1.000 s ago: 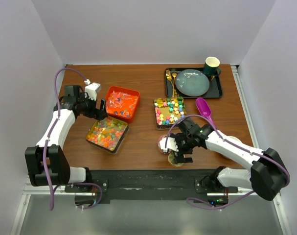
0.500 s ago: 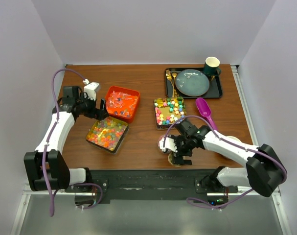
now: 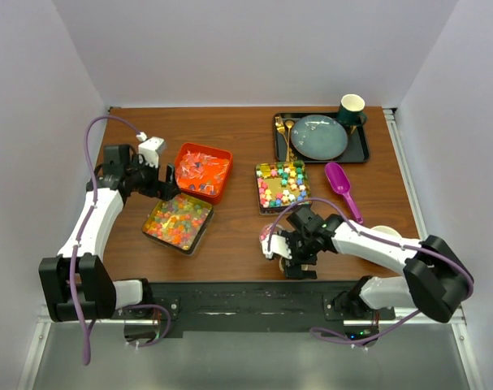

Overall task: Pack the candies
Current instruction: Pick up the bottle lid at the center of the board.

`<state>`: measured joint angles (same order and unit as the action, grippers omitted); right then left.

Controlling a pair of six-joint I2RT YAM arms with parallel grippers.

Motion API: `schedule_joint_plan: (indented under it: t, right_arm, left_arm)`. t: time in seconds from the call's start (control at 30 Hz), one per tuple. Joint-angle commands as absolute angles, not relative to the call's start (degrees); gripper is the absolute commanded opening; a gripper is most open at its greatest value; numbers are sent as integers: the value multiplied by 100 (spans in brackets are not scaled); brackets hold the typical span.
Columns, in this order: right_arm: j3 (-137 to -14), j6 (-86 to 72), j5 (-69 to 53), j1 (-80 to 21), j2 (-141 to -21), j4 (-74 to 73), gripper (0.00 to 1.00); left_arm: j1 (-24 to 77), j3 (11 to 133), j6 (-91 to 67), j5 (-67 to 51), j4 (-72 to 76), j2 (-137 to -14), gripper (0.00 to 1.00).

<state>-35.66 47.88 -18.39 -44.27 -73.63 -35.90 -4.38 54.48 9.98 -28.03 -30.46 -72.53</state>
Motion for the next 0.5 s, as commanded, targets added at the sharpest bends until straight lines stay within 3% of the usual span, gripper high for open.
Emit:
schedule_joint_plan:
  t: [0.0,0.17,0.23,0.4,0.47]
  right_arm:
    - [-3366,4500,-1477,-4474,-7312,-3112,99]
    - [-3261,4254,-897,-4570,-7312,-2593,99]
    - [-3252,4402,-1001,-4570,-7295,-2759,89]
    - [-3663,4325,-1220,-4562,-6875,-3924,77]
    - [-3866,4263,-1318,-4562,-6689,-4392,76]
  left_arm:
    - [-492,5660,914,-2786,-2830,-7277,100]
    - [-527,5537,835,-2812,-2760,-7216,100]
    - [-527,5520,835,-2847,-2734,-7198,100]
    - [-414,5003,931,-3532,-2278,-6892,100]
    - [426,4835,1211,-3473,-2022,-6724,100]
